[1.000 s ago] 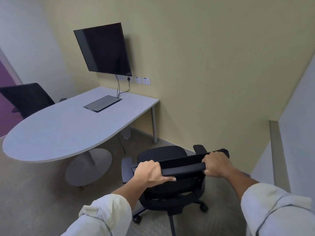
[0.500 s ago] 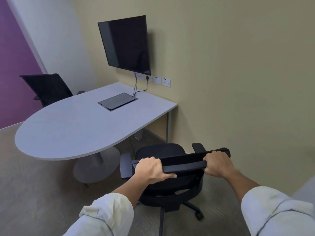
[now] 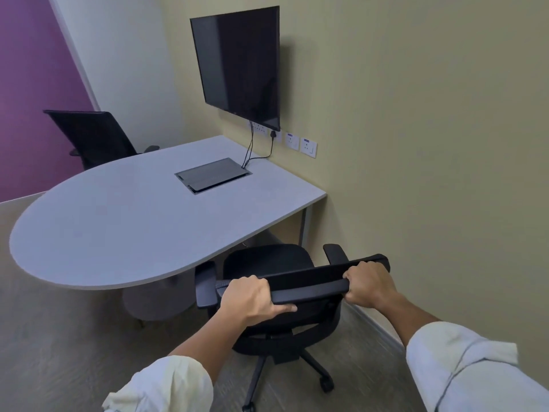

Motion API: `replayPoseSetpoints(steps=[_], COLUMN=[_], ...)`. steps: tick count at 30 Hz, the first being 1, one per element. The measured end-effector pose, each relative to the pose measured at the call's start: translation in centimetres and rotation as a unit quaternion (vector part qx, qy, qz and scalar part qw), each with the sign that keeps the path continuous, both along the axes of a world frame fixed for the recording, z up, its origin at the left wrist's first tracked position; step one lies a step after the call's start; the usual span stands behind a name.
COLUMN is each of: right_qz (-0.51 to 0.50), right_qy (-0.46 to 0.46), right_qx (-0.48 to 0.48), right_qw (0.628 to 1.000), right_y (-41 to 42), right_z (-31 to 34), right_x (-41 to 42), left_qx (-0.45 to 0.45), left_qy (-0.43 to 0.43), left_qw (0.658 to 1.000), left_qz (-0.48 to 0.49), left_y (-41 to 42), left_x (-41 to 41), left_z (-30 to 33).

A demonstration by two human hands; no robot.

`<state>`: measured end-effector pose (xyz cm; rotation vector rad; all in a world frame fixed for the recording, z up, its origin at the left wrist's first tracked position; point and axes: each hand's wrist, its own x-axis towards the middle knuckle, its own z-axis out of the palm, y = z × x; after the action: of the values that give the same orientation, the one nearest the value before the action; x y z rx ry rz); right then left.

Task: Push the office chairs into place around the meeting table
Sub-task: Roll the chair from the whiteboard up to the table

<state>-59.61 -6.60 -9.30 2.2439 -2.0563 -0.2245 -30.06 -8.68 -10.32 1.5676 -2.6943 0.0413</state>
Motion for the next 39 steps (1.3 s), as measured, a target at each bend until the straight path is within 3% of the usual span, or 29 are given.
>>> replayPoseSetpoints(steps=[16,39], right_qz=[0.126,0.176], right_qy=[-0.040,-0.019], right_qx=[0.004,-0.002], right_qw=[0.991,0.984], right_y=[-14.8,-35.7], right_z=[0.2,0.2], right_x=[-6.7,-6.1], left_qx=[0.001,0.006], left_qy=[-0.007,0.023], left_qw=[0.991,0.980], left_qz=[0.135,0.196], left_y=[-7.5,-24.6], left_x=[-7.2,-7.8], left_z=[0.7,0.0])
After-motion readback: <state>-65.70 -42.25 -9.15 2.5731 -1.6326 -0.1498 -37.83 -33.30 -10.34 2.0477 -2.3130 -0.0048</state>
